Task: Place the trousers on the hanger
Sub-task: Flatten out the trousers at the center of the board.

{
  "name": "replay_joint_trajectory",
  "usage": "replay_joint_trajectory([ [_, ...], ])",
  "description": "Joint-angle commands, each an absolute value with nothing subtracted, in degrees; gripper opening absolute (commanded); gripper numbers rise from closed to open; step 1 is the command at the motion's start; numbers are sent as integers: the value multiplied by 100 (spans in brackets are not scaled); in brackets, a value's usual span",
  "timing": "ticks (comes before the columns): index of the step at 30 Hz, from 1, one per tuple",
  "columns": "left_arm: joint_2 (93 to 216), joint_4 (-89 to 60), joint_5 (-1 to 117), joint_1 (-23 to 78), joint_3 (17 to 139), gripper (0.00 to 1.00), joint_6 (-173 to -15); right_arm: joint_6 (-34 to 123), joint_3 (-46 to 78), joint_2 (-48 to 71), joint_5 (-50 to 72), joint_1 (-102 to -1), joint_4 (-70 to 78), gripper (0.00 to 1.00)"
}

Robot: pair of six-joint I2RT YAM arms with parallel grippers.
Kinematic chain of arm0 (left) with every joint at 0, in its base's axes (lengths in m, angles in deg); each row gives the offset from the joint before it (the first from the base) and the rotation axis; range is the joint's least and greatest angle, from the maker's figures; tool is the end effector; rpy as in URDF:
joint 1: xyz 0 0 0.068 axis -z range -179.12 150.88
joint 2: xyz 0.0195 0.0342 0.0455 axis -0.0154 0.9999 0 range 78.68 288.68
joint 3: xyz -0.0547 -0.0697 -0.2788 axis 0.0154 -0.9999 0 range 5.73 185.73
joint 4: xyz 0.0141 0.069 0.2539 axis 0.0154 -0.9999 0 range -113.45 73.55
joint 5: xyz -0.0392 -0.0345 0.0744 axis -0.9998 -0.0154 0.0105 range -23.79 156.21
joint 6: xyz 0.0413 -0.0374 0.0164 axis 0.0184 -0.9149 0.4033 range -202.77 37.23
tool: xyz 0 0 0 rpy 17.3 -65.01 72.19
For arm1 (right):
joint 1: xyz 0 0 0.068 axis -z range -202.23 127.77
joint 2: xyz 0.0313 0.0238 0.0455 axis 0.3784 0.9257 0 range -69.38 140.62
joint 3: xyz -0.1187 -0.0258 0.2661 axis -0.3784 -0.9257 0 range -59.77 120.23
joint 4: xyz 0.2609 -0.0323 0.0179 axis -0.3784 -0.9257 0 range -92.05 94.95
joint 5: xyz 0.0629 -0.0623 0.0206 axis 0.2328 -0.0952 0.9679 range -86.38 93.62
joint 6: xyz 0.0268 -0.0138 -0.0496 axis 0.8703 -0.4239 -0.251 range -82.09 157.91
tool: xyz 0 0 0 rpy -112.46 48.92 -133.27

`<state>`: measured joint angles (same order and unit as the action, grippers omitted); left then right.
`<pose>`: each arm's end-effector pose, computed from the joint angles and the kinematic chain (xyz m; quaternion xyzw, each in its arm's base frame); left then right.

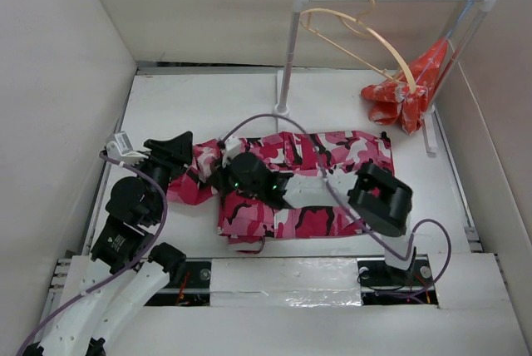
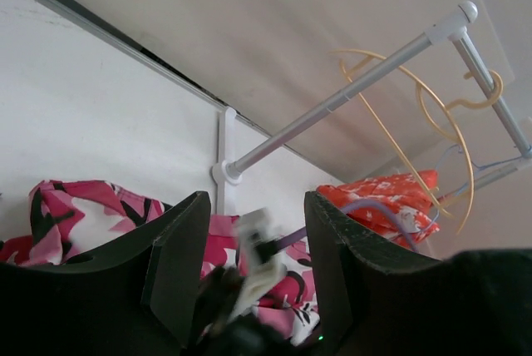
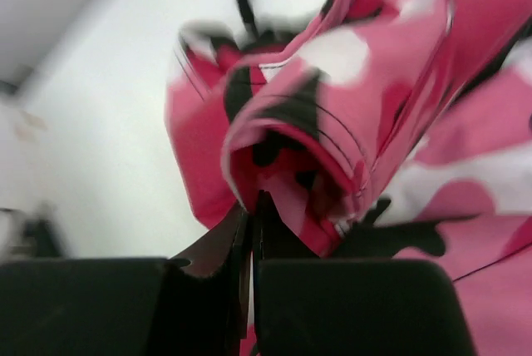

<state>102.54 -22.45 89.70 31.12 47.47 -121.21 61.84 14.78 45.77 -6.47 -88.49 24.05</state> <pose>0.0831 -0.0293 0.3845 -0.2017 0.6041 -0.3230 0.7000 0.1977 0.4314 0.2135 -0.2512 0.7857 0.3458 0.4472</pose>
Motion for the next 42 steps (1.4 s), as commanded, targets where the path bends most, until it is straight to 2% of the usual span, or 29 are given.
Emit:
replay_joint_trajectory([
  [1, 10259, -1935, 8863, 3085, 4704, 46, -12127, 6714, 1049, 3374, 613, -7967, 4492, 0],
  [2, 10276, -1935, 8828, 3085, 4713, 46, -12153, 6953, 872, 2971, 1208, -7728, 5147, 0],
  [5, 10417, -1838, 8679, 3085, 4713, 46, -12170, 7955, 30, 2494, 1915, -6778, 6231, 0],
  [9, 10856, -1680, 8380, 3085, 4695, 47, -12153, 8317, -860, 2159, 1760, -6012, 5761, 0],
  [15, 12068, -1250, 7747, 3172, 4486, 47, -12162, 8739, -2047, 2562, 1355, -5441, 6024, 0],
  [19, 12596, -1188, 7607, 3481, 4143, 45, -12083, 8661, -2039, 2940, 1416, -5274, 5909, 0],
  [24, 11974, -1099, 7325, 3481, 3019, 39, -12100, 8555, -1803, 3081, 1469, -5212, 5795, 0],
  [28, 11289, -1503, 7245, 3481, 2587, 45, -12205, 8485, -1626, 3152, 1496, -5159, 5742, 0],
  [29, 11226, -1565, 7210, 3481, 2543, 51, -12214, 8485, -1609, 3169, 1478, -5159, 5734, 0],
  [35, 10726, -1820, 7104, 3481, 2358, 63, -12452, 8555, -1521, 3345, 1601, -5159, 5900, 0],
  [40, 10733, -2047, 6972, 3534, 2287, 63, -12627, 8564, -1511, 3389, 1697, -5159, 5918, 0],
  [42, 10821, -2232, 7313, 3586, 2279, 62, -12759, 8546, -1547, 3354, 1715, -5159, 5945, 0],
])
